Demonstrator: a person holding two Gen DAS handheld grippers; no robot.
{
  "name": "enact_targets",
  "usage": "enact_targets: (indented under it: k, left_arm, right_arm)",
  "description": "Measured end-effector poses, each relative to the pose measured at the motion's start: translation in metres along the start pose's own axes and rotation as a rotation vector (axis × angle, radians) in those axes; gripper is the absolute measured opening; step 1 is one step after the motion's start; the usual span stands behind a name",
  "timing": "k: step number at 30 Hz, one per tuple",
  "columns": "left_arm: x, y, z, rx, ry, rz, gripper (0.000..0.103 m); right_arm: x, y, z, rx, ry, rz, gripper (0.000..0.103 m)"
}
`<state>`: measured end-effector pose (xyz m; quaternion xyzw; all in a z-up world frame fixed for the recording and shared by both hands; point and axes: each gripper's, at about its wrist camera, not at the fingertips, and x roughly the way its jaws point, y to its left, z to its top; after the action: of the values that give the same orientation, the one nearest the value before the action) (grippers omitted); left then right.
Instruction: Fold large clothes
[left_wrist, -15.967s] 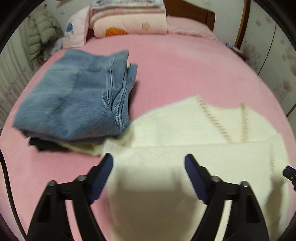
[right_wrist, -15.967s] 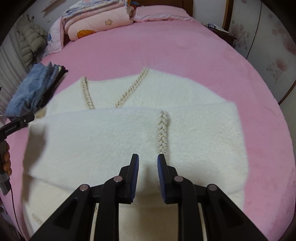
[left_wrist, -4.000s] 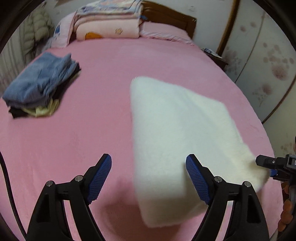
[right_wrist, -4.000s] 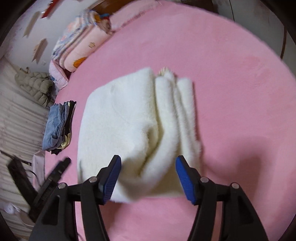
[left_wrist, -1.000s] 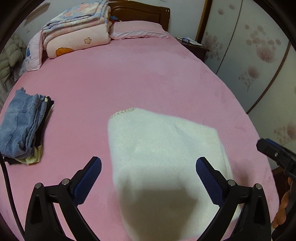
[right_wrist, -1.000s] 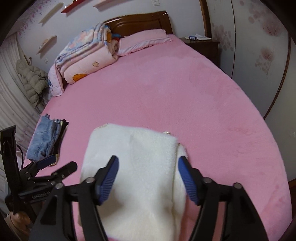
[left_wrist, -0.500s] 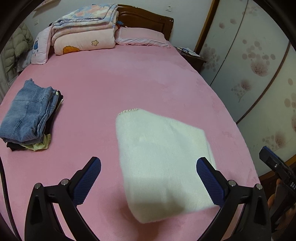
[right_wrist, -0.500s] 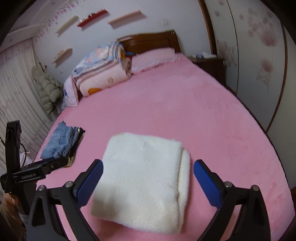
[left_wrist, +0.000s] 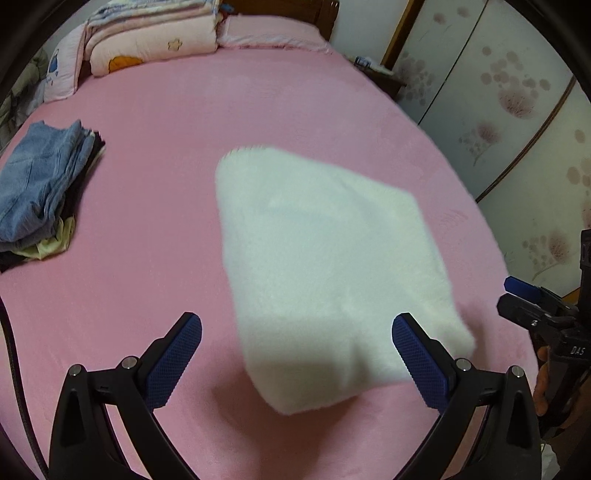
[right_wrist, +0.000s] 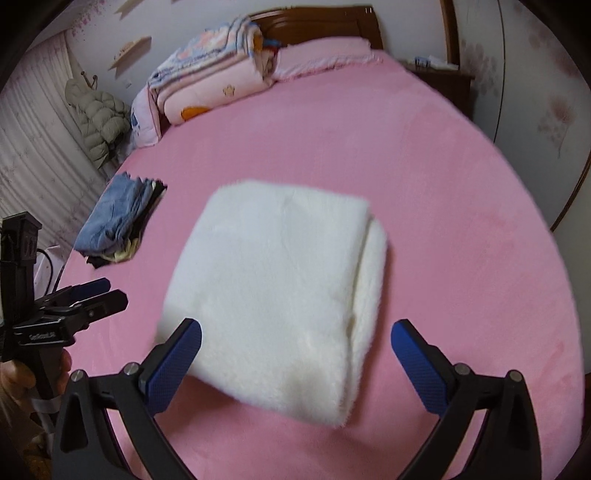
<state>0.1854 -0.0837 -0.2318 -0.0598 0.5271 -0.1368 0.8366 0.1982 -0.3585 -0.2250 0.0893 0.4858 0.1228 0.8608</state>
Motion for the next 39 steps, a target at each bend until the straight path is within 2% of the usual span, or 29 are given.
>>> enact_targets:
  k: [5, 7, 8, 12, 15, 18, 21, 29, 32, 33, 35, 37, 39]
  left_arm:
    - [0.05, 0.024, -0.003, -0.138, 0.094, -0.092, 0.094]
    - [0.068, 0.033, -0.002, -0.182, 0.108, -0.148, 0.086]
    - [0.075, 0.036, -0.001, -0.195, 0.113, -0.169, 0.086]
    - [0.095, 0.041, 0.001, -0.186, 0.115, -0.187, 0.087]
    - [0.101, 0.047, 0.002, -0.208, 0.116, -0.217, 0.089]
    - [0.111, 0.054, 0.002, -0.224, 0.138, -0.24, 0.094]
    - [0.129, 0.063, 0.001, -0.277, 0.171, -0.305, 0.098]
    - [0.17, 0.065, -0.003, -0.32, 0.233, -0.437, 0.101]
    - [0.172, 0.059, 0.0, -0.289, 0.232, -0.415, 0.1]
    - [0.169, 0.058, -0.003, -0.279, 0.225, -0.396, 0.097]
    - [0.163, 0.051, -0.002, -0.26, 0.215, -0.341, 0.089]
    - [0.152, 0.039, 0.003, -0.229, 0.194, -0.271, 0.078]
    - [0.138, 0.022, 0.005, -0.193, 0.168, -0.192, 0.072]
  right_arm:
    - [0.041, -0.035, -0.007, 0.122, 0.07, 0.09, 0.103]
    - [0.056, -0.049, -0.009, 0.168, 0.085, 0.127, 0.101]
    - [0.066, -0.057, -0.009, 0.198, 0.099, 0.144, 0.101]
    - [0.101, -0.083, -0.01, 0.281, 0.154, 0.202, 0.094]
    - [0.121, -0.094, -0.011, 0.313, 0.197, 0.234, 0.093]
    - [0.139, -0.101, -0.013, 0.343, 0.225, 0.307, 0.093]
    - [0.15, -0.099, -0.013, 0.328, 0.249, 0.385, 0.092]
    - [0.177, -0.093, -0.005, 0.267, 0.291, 0.459, 0.092]
    - [0.181, -0.087, 0.002, 0.246, 0.291, 0.457, 0.088]
    - [0.181, -0.084, 0.003, 0.232, 0.283, 0.452, 0.079]
    - [0.178, -0.081, 0.005, 0.217, 0.278, 0.442, 0.07]
    - [0.169, -0.079, 0.004, 0.195, 0.26, 0.412, 0.054]
    - [0.157, -0.071, 0.006, 0.17, 0.24, 0.373, 0.048]
